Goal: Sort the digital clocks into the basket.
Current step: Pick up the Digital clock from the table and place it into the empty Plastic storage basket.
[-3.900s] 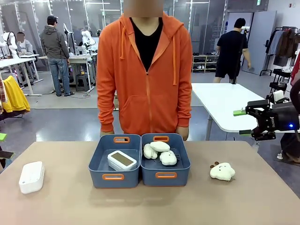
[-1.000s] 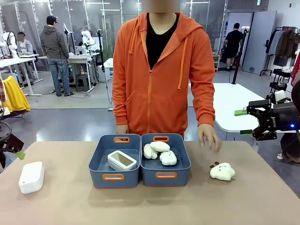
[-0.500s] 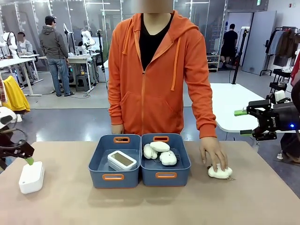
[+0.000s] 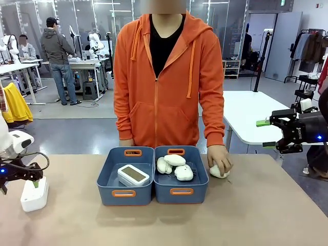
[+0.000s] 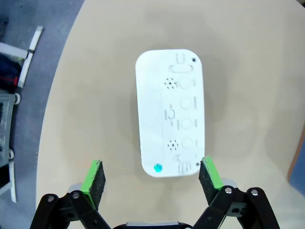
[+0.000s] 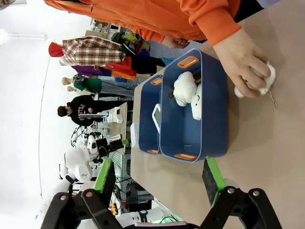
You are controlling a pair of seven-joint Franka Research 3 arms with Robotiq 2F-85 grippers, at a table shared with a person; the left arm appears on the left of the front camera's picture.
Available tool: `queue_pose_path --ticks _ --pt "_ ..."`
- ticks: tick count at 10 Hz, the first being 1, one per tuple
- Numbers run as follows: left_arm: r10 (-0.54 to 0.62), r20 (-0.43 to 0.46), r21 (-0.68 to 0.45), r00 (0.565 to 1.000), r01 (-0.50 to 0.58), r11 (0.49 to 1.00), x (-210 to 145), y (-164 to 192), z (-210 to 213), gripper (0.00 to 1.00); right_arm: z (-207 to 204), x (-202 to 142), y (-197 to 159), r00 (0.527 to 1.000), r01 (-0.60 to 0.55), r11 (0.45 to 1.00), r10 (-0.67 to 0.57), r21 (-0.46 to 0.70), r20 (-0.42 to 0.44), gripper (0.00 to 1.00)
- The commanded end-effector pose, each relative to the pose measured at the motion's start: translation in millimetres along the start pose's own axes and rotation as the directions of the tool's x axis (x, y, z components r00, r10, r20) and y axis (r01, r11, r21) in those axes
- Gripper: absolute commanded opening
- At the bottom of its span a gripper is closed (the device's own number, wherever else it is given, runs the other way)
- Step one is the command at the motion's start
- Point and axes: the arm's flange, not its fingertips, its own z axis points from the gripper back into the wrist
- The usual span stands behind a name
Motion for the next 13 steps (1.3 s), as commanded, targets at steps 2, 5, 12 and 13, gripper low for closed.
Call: queue_pose_path --ticks 2,5,12,13 --pt "0.029 -0.042 -0.019 0.999 -0.030 0.999 21 -11 -24 1.00 0 0 0 1.000 0.002 1.000 -0.002 0.000 0.003 0.93" --pt "0.015 -0.056 -0.026 0.998 -0.017 1.000 22 -13 -30 1.00 0 0 0 1.000 0.002 1.000 -0.002 0.000 0.003 0.93" --pt "0.003 -0.103 0.014 0.995 -0.002 1.000 20 -19 -57 0.85 0 0 0 1.000 0.002 1.000 -0.002 0.000 0.003 0.93" --pt "0.009 -0.107 0.020 0.994 -0.007 1.000 20 -16 -59 0.80 0 0 0 1.000 0.002 1.000 -0.002 0.000 0.003 0.93"
